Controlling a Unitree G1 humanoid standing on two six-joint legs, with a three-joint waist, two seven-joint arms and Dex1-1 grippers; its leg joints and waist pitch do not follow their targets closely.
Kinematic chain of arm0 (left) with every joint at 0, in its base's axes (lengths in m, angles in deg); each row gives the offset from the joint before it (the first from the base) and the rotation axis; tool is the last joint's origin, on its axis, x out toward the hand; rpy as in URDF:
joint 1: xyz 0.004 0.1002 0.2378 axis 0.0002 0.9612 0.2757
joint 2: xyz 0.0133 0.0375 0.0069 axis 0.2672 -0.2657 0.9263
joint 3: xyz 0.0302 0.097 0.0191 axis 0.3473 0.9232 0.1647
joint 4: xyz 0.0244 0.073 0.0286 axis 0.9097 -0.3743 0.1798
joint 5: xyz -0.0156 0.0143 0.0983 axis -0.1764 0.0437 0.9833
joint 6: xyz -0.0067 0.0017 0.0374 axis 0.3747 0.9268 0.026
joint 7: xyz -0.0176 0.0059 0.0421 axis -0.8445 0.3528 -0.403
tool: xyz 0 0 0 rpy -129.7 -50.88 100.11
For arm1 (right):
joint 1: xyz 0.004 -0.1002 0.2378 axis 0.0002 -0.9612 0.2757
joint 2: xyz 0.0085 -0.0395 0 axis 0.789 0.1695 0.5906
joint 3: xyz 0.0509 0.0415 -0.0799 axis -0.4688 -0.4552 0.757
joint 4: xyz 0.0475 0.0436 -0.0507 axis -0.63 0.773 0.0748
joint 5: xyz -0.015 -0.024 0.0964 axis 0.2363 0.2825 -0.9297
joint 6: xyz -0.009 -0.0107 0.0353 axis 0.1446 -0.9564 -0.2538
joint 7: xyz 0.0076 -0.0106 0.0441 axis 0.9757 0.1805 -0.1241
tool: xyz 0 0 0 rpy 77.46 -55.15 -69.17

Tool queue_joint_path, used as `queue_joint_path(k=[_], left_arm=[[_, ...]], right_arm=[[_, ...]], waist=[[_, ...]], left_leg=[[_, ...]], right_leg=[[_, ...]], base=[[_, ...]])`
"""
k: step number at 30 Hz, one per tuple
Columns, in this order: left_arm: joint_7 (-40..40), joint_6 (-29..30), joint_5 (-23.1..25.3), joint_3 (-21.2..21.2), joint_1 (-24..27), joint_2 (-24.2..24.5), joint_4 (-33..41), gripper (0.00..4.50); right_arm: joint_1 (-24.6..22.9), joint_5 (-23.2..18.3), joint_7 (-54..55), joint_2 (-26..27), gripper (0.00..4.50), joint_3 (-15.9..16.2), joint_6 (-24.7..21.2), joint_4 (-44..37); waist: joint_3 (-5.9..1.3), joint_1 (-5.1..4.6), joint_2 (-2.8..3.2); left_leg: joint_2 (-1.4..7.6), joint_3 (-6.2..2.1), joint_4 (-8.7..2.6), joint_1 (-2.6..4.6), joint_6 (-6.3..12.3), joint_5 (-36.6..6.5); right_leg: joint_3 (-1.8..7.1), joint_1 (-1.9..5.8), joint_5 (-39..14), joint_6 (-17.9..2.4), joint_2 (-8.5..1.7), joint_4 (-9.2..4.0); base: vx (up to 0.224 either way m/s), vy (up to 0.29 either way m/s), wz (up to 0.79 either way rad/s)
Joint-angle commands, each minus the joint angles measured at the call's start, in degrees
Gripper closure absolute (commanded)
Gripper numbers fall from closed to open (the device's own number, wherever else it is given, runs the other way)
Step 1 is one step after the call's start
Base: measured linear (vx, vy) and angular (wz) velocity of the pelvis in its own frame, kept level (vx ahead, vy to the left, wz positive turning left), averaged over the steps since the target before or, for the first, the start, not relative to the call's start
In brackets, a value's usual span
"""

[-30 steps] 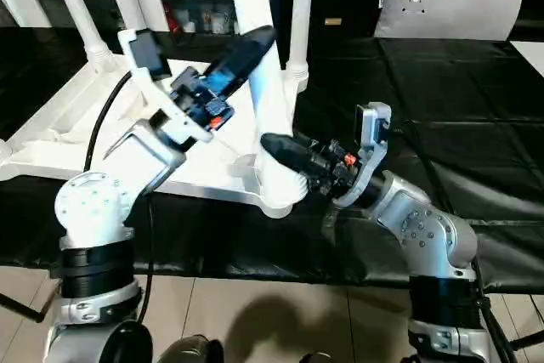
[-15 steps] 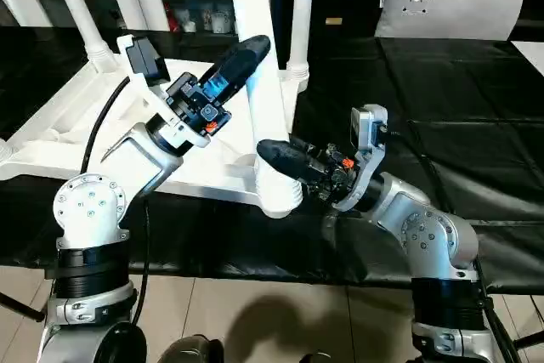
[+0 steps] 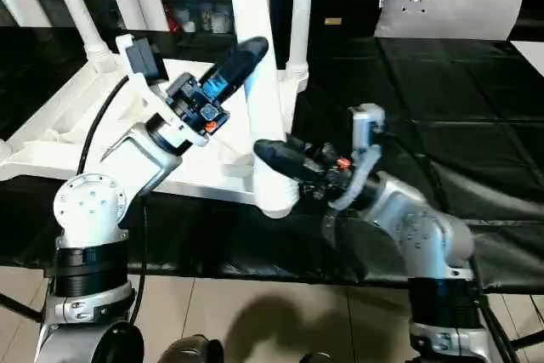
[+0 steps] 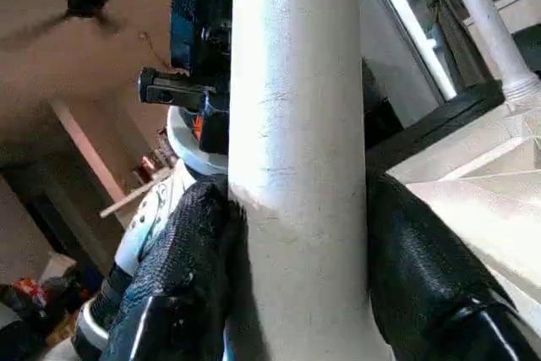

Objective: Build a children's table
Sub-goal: Pick table leg

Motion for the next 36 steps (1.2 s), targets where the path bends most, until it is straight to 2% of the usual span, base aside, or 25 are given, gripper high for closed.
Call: queue_joint_path(k=[1, 3, 5, 7, 9, 10, 14, 15, 19, 23, 27, 29, 30, 33, 36], left_arm=[[1.0, -1.9, 2.7, 1.4, -2.0, 0.7, 0.0, 2.64], [1.4, -2.6, 3.9, 1.6, -2.4, 1.1, -0.5, 2.64], [2.1, -3.1, 4.5, 1.4, -2.9, 1.3, -1.3, 2.65], [2.2, -3.6, 5.4, 1.6, -3.0, 1.6, -1.4, 2.65], [1.7, -5.6, 9.9, 4.3, -3.1, 3.5, -1.2, 2.66], [1.9, -6.4, 11.1, 4.9, -3.1, 3.7, -1.2, 2.66], [2.0, -8.9, 14.0, 6.4, -3.0, 4.2, -0.9, 2.66], [2.1, -10.1, 15.6, 7.3, -2.8, 4.4, -0.7, 2.66], [1.1, -14.0, 20.2, 10.4, -1.8, 5.5, 0.3, 2.66], [0.2, -14.9, 22.1, 12.3, -1.0, 6.5, 1.0, 2.66], [0.2, -17.4, 24.6, 13.6, -0.8, 6.5, 1.3, 2.66], [0.2, -19.2, 25.9, 14.2, -0.7, 6.4, 1.3, 2.66], [-0.3, -21.6, 28.0, 15.5, -0.5, 6.8, 1.3, 2.66], [-0.3, -24.2, 30.3, 17.1, 0.3, 6.9, 0.8, 2.66], [-0.3, -25.4, 31.9, 18.8, 1.5, 6.6, 0.3, 2.66]], right_arm=[[0.4, 2.9, 3.2, -0.7, 1.92, -0.5, 0.5, 1.3], [0.4, 3.1, 3.0, -0.8, 1.89, -0.4, 1.0, 1.2], [0.4, 3.6, 3.1, -1.0, 1.52, -0.1, 2.6, 1.4], [0.5, 4.0, 3.4, -1.0, 1.44, -0.2, 3.5, 1.6], [1.1, 6.1, 4.5, -1.3, 1.32, -0.3, 6.4, 2.0], [1.5, 7.1, 4.8, -1.5, 1.08, -0.2, 7.5, 1.9], [2.1, 8.5, 4.9, -2.4, 0.87, 0.5, 8.2, 1.2], [2.3, 9.4, 4.9, -3.3, 0.64, 1.0, 8.2, 0.7], [4.7, 14.0, 10.3, -5.6, 0.47, 2.3, 7.2, 1.7], [6.2, 15.2, 11.4, -6.5, 0.44, 2.5, 6.5, 3.0], [6.3, 16.0, 9.1, -7.4, 0.44, 4.1, 7.5, 2.8], [6.4, 16.3, 9.3, -7.3, 0.44, 4.5, 7.7, 2.8], [6.6, 16.4, 9.5, -7.0, 0.44, 4.9, 7.8, 2.6], [6.4, 15.1, 9.1, -6.2, 0.44, 5.1, 7.3, 1.4], [5.3, 14.5, 8.3, -5.5, 0.44, 6.1, 6.9, 0.1]], waist=[[-4.26, -0.07, -0.86], [-4.32, 0.00, -0.83], [-4.41, 0.01, -0.85], [-4.38, -0.04, -0.87], [-4.39, 0.02, -0.79], [-4.31, -0.06, -0.73], [-4.32, -0.09, -0.73], [-4.33, -0.15, -0.76], [-4.25, -0.13, -0.94], [-4.32, -0.35, -0.80], [-4.41, -0.20, -0.80], [-4.30, -0.27, -1.18], [-4.31, -0.18, -1.11], [-4.29, -0.26, -1.08], [-4.30, -0.30, -1.00]], left_leg=[[2.53, -1.15, -4.18, 1.19, 0.90, -11.1], [2.63, -1.23, -4.22, 1.28, 0.41, -11.0], [2.53, -1.11, -4.08, 1.15, 0.54, -10.3], [2.54, -1.11, -4.08, 1.12, 0.82, -9.9], [2.58, -1.16, -4.08, 1.14, 0.97, -9.7], [2.59, -1.19, -4.14, 1.16, 0.97, -10.0], [2.60, -1.12, -4.09, 1.16, 1.10, -9.9], [2.63, -1.14, -4.07, 1.16, 1.24, -9.9], [2.56, -1.07, -4.04, 1.25, 1.00, -9.8], [2.56, -1.01, -4.00, 1.30, 0.83, -9.9], [2.67, -1.01, -3.93, 1.19, 1.50, -9.4], [2.62, -0.95, -3.92, 1.12, 1.84, -9.6], [2.65, -1.06, -3.96, 1.15, 1.96, -9.7], [2.73, -1.05, -4.00, 1.14, 2.04, -10.1], [2.81, -1.07, -4.03, 1.15, 1.95, -10.0]], right_leg=[[2.44, 2.71, -20.2, -5.9, -4.42, -5.39], [2.48, 2.73, -19.6, -5.8, -4.53, -5.24], [2.49, 2.83, -18.2, -6.4, -4.61, -5.09], [2.49, 2.82, -17.2, -6.7, -4.51, -5.00], [2.49, 2.79, -16.8, -6.9, -4.57, -4.94], [2.48, 2.73, -16.9, -6.7, -4.50, -4.94], [2.49, 2.90, -15.8, -7.8, -4.58, -4.83], [2.48, 2.94, -15.5, -7.8, -4.49, -4.79], [2.53, 2.92, -16.4, -7.8, -4.61, -4.83], [2.56, 2.86, -16.0, -8.3, -4.57, -4.74], [2.57, 2.94, -13.9, -8.9, -4.48, -4.56], [2.55, 2.97, -14.2, -9.0, -4.56, -4.65], [2.54, 2.97, -14.8, -8.8, -4.63, -4.72], [2.59, 2.87, -16.0, -8.1, -4.65, -4.79], [2.62, 2.81, -15.3, -8.3, -4.62, -4.62]], base=[[0.000, 0.000, 0.00], [0.000, 0.000, 0.00], [0.000, 0.000, 0.00], [0.000, 0.000, 0.00], [0.000, 0.000, 0.00], [0.000, 0.000, 0.00], [0.000, 0.000, 0.00], [0.000, 0.000, 0.00], [0.000, 0.000, 0.00], [0.000, 0.000, 0.00], [0.000, 0.000, 0.00], [0.000, 0.000, 0.00], [0.000, 0.000, 0.00], [0.000, 0.000, 0.00], [0.000, 0.000, 0.00]])
